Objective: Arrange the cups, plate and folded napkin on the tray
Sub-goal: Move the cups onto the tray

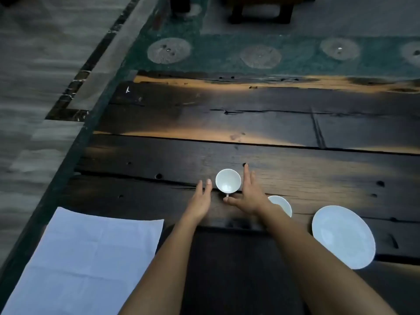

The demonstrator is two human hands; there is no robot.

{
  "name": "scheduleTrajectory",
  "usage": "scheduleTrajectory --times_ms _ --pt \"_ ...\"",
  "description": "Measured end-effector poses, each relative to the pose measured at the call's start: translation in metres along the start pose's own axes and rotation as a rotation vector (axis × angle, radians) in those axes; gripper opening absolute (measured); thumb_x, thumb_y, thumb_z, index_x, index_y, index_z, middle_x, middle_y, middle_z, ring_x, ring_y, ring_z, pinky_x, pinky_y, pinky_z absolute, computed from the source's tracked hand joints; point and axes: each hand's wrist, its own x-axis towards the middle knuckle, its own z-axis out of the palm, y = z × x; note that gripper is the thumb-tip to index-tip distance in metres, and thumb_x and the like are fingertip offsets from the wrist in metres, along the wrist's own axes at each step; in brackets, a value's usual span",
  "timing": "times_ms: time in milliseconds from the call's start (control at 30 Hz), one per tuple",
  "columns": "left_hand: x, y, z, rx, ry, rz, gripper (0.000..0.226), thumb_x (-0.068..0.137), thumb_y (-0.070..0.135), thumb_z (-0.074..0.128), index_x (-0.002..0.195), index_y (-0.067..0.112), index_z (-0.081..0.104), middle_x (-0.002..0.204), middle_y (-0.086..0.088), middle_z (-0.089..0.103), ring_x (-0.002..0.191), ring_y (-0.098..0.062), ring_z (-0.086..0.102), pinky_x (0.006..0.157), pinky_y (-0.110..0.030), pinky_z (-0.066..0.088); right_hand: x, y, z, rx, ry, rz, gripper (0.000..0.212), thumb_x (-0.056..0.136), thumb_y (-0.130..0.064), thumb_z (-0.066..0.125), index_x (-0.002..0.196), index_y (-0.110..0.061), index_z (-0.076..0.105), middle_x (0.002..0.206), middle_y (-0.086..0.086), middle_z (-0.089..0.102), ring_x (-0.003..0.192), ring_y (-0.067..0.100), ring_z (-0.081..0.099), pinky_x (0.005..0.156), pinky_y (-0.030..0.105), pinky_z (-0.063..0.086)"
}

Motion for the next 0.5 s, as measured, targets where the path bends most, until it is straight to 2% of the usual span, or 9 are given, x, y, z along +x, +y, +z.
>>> scheduleTrajectory --times_ms 67,133,200,267,333,400,433,467,500 --pt "0.007 -0.001 0.006 -0.038 -0.015 -0.010 0.072 0.099 0.070 0.023 0.161 0.033 0.021 0.167 0.004 0.026 0.150 -0.026 0.030 0.123 -0.041 0.019 0.006 0.000 0.004 0.018 0.016 -0.013 0.136 0.079 -0.045 0.084 0.159 -0.016 -0.022 0.171 0.010 -0.009 0.158 0.025 -0.003 0.126 0.041 0.014" --pt "0.016 -0.005 0.014 -0.118 -0.062 -0.046 0.070 0.099 0.069 0.024 0.159 0.035 0.024 0.165 0.006 0.030 0.145 -0.026 0.040 0.121 -0.049 0.027 0.013 0.002 0.010 0.077 0.004 0.026 0.138 0.077 -0.040 0.087 0.159 -0.015 -0.021 0.172 0.006 -0.001 0.158 0.024 0.008 0.125 0.039 0.019" --pt "0.021 -0.005 0.021 -0.208 -0.079 -0.068 0.067 0.099 0.068 0.025 0.158 0.035 0.027 0.163 0.010 0.033 0.140 -0.023 0.047 0.119 -0.049 0.033 0.021 0.003 0.013 0.189 0.016 0.097 0.141 0.073 -0.035 0.090 0.159 -0.018 -0.020 0.170 0.006 0.017 0.153 0.027 0.024 0.121 0.039 0.026" --pt "0.023 -0.003 0.025 -0.326 -0.085 -0.098 0.065 0.099 0.069 0.026 0.156 0.039 0.030 0.149 0.018 0.042 0.121 -0.020 0.061 0.111 -0.046 0.044 0.028 0.006 0.014 0.276 0.028 0.162 0.142 0.070 -0.030 0.091 0.160 -0.023 -0.019 0.163 0.007 0.033 0.147 0.030 0.037 0.115 0.038 0.033" --pt "0.027 -0.002 0.028 -0.442 -0.088 -0.147 0.065 0.099 0.069 0.028 0.156 0.038 0.030 0.143 0.015 0.045 0.107 -0.018 0.066 0.104 -0.043 0.050 0.032 0.011 0.020 0.358 0.026 0.198 0.141 0.069 -0.025 0.092 0.161 -0.027 -0.014 0.156 0.005 0.041 0.141 0.031 0.043 0.112 0.039 0.038" --pt "0.030 -0.002 0.031 -0.537 -0.100 -0.185 0.063 0.100 0.067 0.031 0.155 0.035 0.034 0.153 0.011 0.043 0.108 -0.019 0.068 0.102 -0.043 0.049 0.034 0.014 0.024 0.435 0.034 0.204 0.127 0.068 -0.020 0.091 0.162 -0.026 0.005 0.143 -0.002 0.049 0.129 0.025 0.051 0.106 0.042 0.047" --pt "0.032 -0.002 0.032 -0.566 -0.106 -0.194 0.062 0.101 0.066 0.031 0.155 0.035 0.035 0.155 0.011 0.042 0.106 -0.017 0.068 0.101 -0.042 0.049 0.036 0.016 0.027 0.463 0.052 0.184 0.110 0.068 -0.018 0.090 0.155 -0.028 0.023 0.132 -0.008 0.055 0.120 0.021 0.056 0.101 0.041 0.051" --pt "0.032 -0.003 0.032 -0.586 -0.116 -0.196 0.061 0.101 0.065 0.031 0.154 0.035 0.037 0.152 0.013 0.045 0.103 -0.016 0.069 0.098 -0.041 0.050 0.037 0.017 0.029 0.480 0.070 0.156 0.090 0.067 -0.015 0.088 0.140 -0.034 0.039 0.122 -0.011 0.059 0.113 0.017 0.059 0.095 0.040 0.054" --pt "0.033 -0.003 0.033 -0.605 -0.124 -0.196 0.060 0.101 0.065 0.031 0.152 0.034 0.040 0.145 0.017 0.049 0.101 -0.014 0.069 0.095 -0.039 0.050 0.037 0.017 0.030 0.501 0.079 0.129 0.078 0.067 -0.011 0.086 0.126 -0.040 0.045 0.115 -0.014 0.060 0.109 0.014 0.060 0.091 0.038 0.055"
